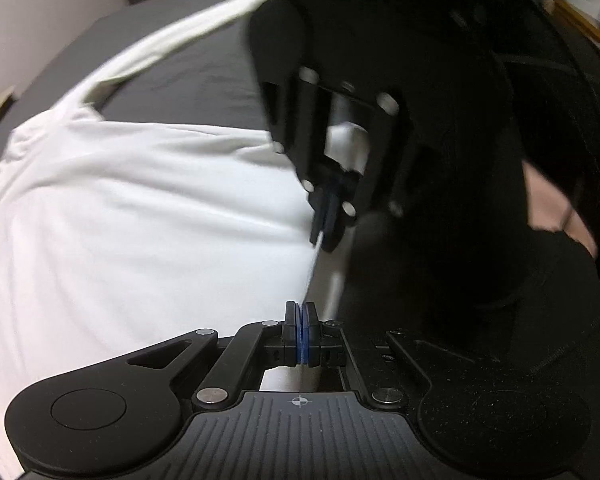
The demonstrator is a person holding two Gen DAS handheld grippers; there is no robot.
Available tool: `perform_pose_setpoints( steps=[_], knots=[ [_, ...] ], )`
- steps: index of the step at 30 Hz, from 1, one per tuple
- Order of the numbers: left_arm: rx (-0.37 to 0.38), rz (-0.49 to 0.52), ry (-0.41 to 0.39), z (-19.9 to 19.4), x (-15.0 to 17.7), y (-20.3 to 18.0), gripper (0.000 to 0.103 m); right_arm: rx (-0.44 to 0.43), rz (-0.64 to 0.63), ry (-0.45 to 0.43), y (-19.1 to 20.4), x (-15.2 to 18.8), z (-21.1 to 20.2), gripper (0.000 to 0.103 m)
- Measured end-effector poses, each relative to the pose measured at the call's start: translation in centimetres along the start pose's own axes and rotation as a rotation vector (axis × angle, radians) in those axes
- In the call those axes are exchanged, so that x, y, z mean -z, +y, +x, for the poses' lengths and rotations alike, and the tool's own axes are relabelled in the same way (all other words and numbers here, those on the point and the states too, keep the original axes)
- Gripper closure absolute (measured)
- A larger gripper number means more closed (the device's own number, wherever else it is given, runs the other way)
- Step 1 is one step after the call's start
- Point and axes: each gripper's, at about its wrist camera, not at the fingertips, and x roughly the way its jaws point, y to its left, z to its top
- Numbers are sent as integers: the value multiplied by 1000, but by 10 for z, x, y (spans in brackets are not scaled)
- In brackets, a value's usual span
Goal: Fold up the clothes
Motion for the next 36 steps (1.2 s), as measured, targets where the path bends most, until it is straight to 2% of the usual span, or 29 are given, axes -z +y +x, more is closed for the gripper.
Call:
perform_pose_setpoints(
  steps=[2, 3, 5, 7, 8, 9, 11, 12, 14, 16, 17, 18, 20, 21, 23, 24, 26, 27, 32, 34, 36],
  knots=[
    [9, 60, 36, 10, 0, -10, 103, -17, -16, 41, 0, -1, 6, 101],
    [-6, 85, 49, 15, 0, -14, 102, 5, -6, 46, -1, -3, 10, 101],
    [-17, 116, 66, 21, 0, -19, 102, 13, 29, 30, -6, -6, 11, 95],
    [-14, 128, 71, 19, -2, -22, 102, -22, 51, 0, -10, -6, 5, 66],
    [-13, 140, 76, 18, -2, -23, 100, -49, 67, -27, -12, -5, -1, 61],
    [-9, 147, 74, 15, -2, -24, 92, -78, 97, -60, -18, -3, -9, 60],
    [2, 144, 61, 7, -1, -21, 88, -87, 189, -126, -39, 1, -26, 61],
    [4, 132, 48, 2, 0, -18, 88, -60, 246, -168, -54, 4, -34, 61],
    [-35, 61, 9, -9, 0, -4, 88, 61, 394, -239, -93, 13, -48, 61],
    [-100, -42, -22, -16, 0, 16, 88, 165, 576, -283, -140, 25, -53, 72],
    [-140, -94, -28, -16, -1, 26, 88, 178, 673, -310, -162, 32, -52, 75],
    [-196, -153, -21, -14, -2, 38, 88, 168, 754, -335, -162, 68, -47, 77],
    [-302, -262, 23, -3, -2, 59, 88, 100, 881, -376, -143, 52, -14, 77],
    [-329, -304, 28, 1, 0, 66, 88, 65, 944, -396, -134, 44, 3, 77],
    [-346, -332, 41, 9, 4, 74, 88, 71, 981, -362, -158, 66, 25, 77],
    [-343, -329, 48, 13, 6, 75, 88, 75, 976, -352, -156, 64, 20, 78],
    [-341, -315, 51, 17, 7, 76, 88, 85, 964, -332, -150, 60, 10, 90],
    [-337, -309, 52, 18, 8, 76, 88, 88, 955, -329, -152, 61, 8, 100],
    [-309, -319, 60, 15, 17, 78, 88, 191, 888, -261, -162, 57, 16, 100],
    [-297, -352, 51, 14, 20, 81, 88, 200, 909, -240, -164, 66, 8, 102],
    [-285, -374, 45, 12, 22, 82, 88, 208, 931, -220, -165, 75, 1, 98]
  ],
)
